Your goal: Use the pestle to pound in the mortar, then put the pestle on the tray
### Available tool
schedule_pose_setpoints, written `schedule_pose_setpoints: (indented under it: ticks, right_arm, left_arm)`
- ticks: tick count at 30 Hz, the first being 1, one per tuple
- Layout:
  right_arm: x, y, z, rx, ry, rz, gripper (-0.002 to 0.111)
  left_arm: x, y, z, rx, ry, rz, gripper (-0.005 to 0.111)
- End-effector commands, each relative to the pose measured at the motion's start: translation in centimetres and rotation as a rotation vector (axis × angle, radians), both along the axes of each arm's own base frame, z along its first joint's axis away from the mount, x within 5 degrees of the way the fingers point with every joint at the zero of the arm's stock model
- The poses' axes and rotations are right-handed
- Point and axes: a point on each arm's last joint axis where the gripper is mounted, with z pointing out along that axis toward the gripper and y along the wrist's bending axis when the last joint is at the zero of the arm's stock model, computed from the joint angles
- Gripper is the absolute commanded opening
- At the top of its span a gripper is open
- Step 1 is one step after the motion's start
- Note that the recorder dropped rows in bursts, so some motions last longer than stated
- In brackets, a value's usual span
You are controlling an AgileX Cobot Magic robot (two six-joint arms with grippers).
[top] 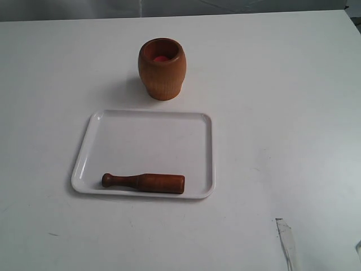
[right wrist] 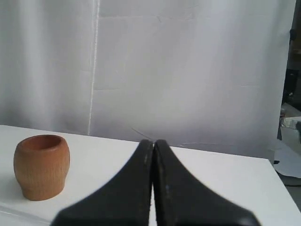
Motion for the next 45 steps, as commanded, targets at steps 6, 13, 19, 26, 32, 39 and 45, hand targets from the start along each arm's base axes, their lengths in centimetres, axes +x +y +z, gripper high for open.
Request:
schedule_pose_setpoints:
  ticks: [6,13,19,26,32,39,45]
  right_arm:
    - [0.2,-0.6,-0.1,0.106,0.042,-0.065,0.000]
    - [0.2,-0.8,0.0,0.085,0.031,-0.083,0.000]
    - [0.1,-1.5,1.2,0.068,-0.129,-0.161,0.000]
    - [0.3,-1.9,0.5,0.022,-0.062,-0.214,0.000]
    - [0.6,-1.9,-1.0,0.022,-0.019,-0.224,0.000]
    - [0.7,-2.0,-1.6,-0.007,0.041,-0.233,0.000]
    - [0.6,-2.0,-2.3,-0.054,0.107,-0.234,0.000]
  left_arm:
    - [0.0,-0.1,0.0,-0.015,-0.004,-0.006,0.000]
    - [0.0,-0.1,0.0,-0.015,-0.004,-0.006,0.000]
    - [0.0,-0.1,0.0,-0.015,-0.004,-0.006,0.000]
    - [0.0,-0.1,0.0,-0.015,-0.004,-0.006,0.000]
    - [0.0,-0.1,0.0,-0.015,-0.004,-0.006,0.000]
    - [0.0,-0.1,0.0,-0.015,-0.004,-0.006,0.000]
    - [0.0,-0.1,0.0,-0.015,-0.004,-0.006,0.000]
